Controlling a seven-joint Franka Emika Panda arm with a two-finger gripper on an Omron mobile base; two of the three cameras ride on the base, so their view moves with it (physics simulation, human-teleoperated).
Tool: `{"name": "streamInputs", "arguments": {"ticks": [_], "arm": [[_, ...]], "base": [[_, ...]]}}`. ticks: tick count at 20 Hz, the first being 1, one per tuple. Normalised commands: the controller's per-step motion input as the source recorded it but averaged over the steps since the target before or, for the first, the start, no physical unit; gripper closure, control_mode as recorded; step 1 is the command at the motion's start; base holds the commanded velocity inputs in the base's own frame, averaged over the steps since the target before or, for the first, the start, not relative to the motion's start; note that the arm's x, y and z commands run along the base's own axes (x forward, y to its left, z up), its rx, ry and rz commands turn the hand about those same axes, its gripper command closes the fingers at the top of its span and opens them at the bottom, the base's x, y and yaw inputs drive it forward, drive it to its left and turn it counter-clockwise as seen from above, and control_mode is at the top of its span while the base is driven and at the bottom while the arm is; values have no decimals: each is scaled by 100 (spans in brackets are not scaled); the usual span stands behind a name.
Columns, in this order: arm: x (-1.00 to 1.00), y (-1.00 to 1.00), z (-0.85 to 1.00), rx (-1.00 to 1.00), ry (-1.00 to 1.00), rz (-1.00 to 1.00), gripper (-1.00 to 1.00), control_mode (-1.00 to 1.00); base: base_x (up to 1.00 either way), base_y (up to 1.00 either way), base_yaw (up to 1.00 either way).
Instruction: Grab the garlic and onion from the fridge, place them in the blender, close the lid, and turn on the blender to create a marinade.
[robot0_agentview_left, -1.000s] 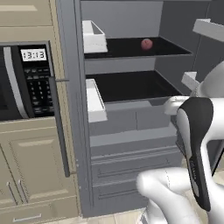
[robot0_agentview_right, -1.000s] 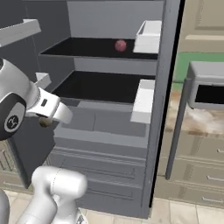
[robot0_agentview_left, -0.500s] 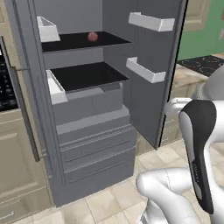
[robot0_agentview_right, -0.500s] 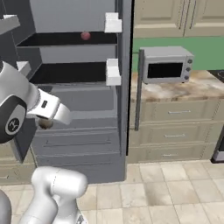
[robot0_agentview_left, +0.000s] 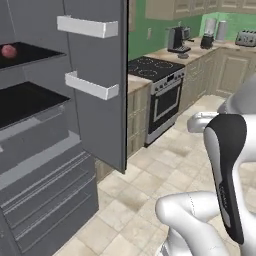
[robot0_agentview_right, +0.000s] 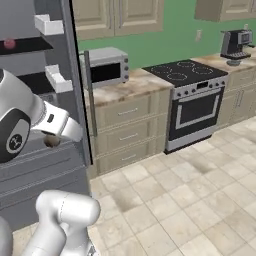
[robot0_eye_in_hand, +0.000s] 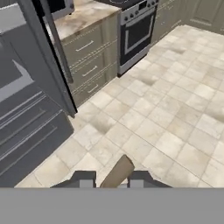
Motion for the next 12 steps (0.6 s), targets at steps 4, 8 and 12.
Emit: {"name": "streamInputs", "arguments": {"ticks": [4,8,12], "arm": [[0,0,0,0,0,0,100,100],[0,0,0,0,0,0,100,100],[0,0,0,0,0,0,100,100]], "base": [[53,-58,-59],[99,-56,-43],[100,-59,-35]]}}
